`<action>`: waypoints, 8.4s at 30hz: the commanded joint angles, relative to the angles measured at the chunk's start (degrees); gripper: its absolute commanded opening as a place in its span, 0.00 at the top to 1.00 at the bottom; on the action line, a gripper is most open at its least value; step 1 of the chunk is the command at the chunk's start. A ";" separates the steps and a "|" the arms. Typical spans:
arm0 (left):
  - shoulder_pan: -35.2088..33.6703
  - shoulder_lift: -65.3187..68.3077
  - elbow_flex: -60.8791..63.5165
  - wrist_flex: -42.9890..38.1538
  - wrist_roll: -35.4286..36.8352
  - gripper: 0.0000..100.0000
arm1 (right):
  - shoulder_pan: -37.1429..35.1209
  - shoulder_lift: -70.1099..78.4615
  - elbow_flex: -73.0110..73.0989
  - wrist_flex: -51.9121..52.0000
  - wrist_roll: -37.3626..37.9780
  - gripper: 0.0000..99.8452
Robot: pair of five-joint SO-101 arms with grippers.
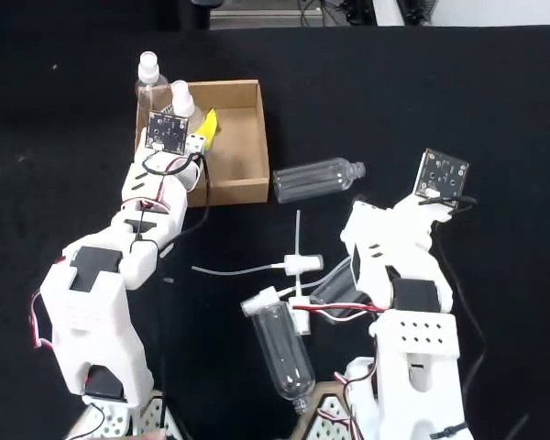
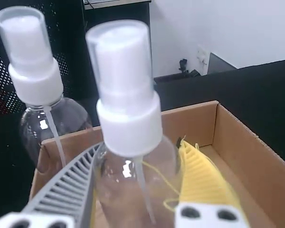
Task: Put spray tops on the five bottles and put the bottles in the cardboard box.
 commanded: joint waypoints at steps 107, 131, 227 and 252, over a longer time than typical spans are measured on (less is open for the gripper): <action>-2.07 -10.73 9.01 -0.70 0.09 0.69 | 0.70 -1.19 -0.57 -1.67 -0.09 0.80; -3.21 -17.85 20.26 -0.79 -0.35 0.69 | 0.62 -1.19 -0.48 -1.67 -0.09 0.80; -12.35 -10.29 -28.26 96.62 6.86 0.84 | 0.70 -1.10 -0.48 -1.67 -0.09 0.80; -12.09 -10.20 -28.18 97.05 6.42 0.94 | 0.70 -1.10 -0.48 -1.67 -0.09 0.80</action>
